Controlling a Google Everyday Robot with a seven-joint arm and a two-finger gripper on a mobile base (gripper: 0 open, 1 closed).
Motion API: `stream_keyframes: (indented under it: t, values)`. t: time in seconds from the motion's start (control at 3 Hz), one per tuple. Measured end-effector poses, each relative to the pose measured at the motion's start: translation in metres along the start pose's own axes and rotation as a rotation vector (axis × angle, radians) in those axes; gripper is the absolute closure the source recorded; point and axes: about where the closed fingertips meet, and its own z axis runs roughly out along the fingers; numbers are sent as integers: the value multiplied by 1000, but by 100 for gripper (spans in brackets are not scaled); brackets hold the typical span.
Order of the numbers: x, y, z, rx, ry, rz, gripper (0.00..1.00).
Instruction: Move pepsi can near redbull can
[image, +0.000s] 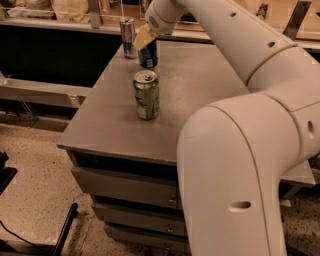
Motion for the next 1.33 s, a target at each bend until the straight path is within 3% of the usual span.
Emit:
stream_keyframes:
  t: [0.33,1.0,1.33]
  values:
    - [-11,1,7,-38,-49,38,60]
    - [-10,5,14,-46,-44,36,13]
    - [-10,7,17,-50,-41,36,0]
